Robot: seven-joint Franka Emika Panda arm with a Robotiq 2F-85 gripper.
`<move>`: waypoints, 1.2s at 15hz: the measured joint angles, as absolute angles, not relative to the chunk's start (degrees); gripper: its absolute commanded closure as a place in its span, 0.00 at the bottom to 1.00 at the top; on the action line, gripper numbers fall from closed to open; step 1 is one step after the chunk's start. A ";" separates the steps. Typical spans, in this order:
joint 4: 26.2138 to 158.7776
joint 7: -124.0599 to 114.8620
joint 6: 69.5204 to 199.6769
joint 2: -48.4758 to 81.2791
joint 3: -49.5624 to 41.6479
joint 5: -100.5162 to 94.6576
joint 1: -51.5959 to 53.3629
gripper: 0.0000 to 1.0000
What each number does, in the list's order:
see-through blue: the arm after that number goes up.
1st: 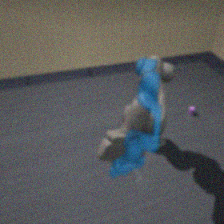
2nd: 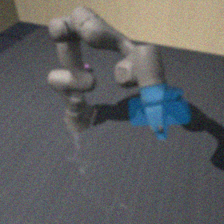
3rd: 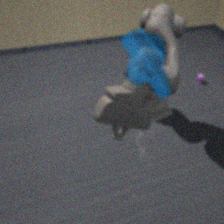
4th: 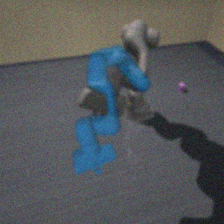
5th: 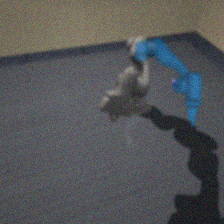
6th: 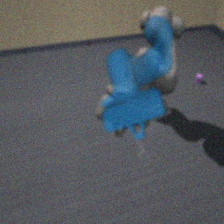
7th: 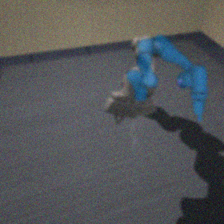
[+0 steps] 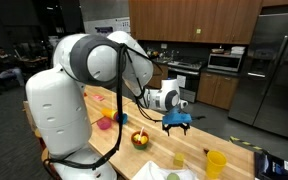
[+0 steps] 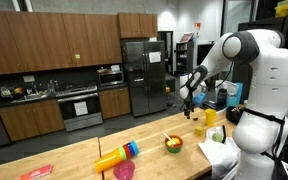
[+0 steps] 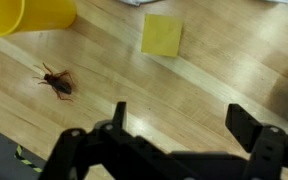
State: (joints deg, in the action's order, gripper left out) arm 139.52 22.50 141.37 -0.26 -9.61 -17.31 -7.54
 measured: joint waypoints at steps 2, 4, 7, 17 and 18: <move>140.06 27.65 142.33 -0.12 -10.07 -18.10 -8.29 0.00; 141.72 30.96 144.17 -0.22 -11.18 -18.08 -9.79 0.00; 146.43 31.93 148.06 -0.87 -13.63 -16.27 -12.69 0.00; 151.79 30.59 149.70 -3.11 -15.91 -11.13 -15.05 0.00; 151.79 30.56 149.70 -3.14 -15.92 -11.13 -15.05 0.00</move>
